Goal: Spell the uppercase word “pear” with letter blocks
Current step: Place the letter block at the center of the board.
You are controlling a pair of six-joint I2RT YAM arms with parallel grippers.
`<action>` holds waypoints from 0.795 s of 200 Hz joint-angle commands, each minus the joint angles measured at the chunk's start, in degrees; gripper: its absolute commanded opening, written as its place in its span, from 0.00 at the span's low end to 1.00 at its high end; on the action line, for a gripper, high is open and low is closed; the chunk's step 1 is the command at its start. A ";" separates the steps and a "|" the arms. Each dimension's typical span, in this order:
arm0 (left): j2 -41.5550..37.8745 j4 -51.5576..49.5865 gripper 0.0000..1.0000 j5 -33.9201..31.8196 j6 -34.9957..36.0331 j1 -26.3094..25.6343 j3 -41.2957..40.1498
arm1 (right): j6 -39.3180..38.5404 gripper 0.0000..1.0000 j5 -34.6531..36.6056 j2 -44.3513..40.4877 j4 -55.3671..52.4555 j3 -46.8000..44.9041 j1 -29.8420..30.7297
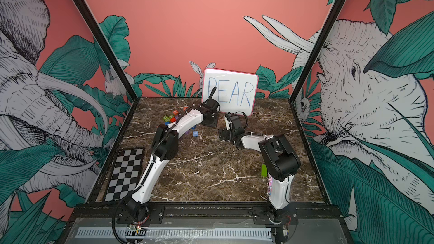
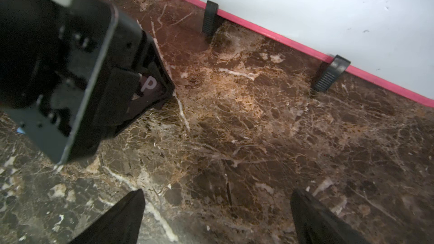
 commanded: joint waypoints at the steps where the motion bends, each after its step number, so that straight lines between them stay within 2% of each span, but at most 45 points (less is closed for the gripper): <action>1: 0.29 -1.47 0.32 -0.99 -1.16 -0.42 1.61 | 1.00 0.99 -0.32 -0.21 2.21 -0.69 -0.24; 76: -0.21 -1.15 0.45 -1.26 -1.16 -0.59 0.64 | 1.40 0.99 -0.75 -0.74 2.48 -1.32 -0.35; 159: -2.62 -0.27 0.50 -1.10 -1.57 -1.50 -2.84 | 1.88 0.99 -1.28 -1.16 2.76 -1.30 -0.24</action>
